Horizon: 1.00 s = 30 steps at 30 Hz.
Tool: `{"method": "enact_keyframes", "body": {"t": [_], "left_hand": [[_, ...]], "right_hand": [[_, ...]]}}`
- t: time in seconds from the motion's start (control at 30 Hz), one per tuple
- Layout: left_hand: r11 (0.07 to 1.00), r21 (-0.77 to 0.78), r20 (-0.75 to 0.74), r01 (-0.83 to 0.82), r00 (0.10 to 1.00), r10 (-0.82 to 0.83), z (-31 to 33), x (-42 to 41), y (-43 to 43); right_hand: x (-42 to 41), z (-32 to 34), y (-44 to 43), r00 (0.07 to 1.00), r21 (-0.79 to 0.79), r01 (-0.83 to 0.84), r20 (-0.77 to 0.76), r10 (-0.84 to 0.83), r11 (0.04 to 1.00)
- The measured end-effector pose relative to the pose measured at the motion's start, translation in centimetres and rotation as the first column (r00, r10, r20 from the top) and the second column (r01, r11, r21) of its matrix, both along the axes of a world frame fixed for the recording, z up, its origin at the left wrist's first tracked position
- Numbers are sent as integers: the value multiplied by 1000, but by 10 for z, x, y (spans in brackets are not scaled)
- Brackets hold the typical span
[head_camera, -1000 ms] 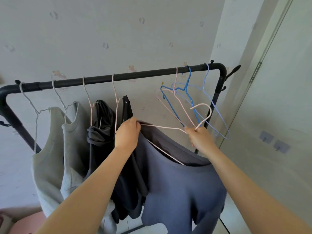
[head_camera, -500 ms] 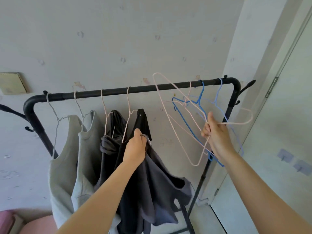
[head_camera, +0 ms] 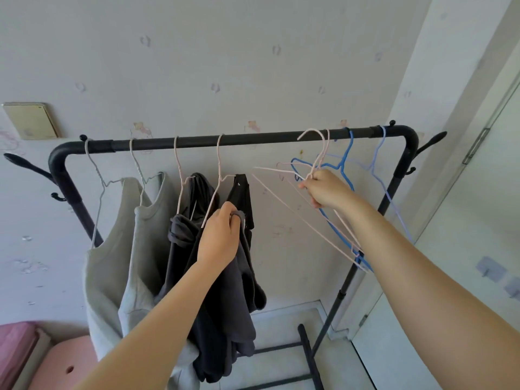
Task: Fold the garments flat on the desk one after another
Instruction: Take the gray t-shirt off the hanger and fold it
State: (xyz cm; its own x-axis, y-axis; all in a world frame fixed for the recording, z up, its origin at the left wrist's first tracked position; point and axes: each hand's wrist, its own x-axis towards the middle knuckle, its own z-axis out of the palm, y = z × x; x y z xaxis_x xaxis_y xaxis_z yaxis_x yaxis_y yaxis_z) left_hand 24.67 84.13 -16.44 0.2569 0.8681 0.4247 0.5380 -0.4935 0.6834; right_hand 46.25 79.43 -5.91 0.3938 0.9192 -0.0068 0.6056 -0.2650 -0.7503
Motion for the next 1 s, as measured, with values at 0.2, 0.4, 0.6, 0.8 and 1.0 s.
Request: {"method": "enact_keyframes", "body": {"t": [0.2,0.4,0.6,0.8,1.0], "left_hand": [[1000,-25,30,10,1000,-9,-3,2,-6],[996,-15,45,86,995,-85,2,4,-14],[988,-43,50,147,988,-144,20,17,-23],[963,-85,21,258,966,-257,38,44,-32],[865,-65,-8,498,866,-500,41,70,-61]], "right_hand": [[-9,5,49,996,94,47,-85,-39,994],[-3,-18,81,903,14,159,-407,-139,987],[20,-49,72,990,83,33,-138,-21,996],[4,-47,-7,997,397,34,45,-57,917],[-24,-108,-118,983,495,180,-58,-175,850]]}}
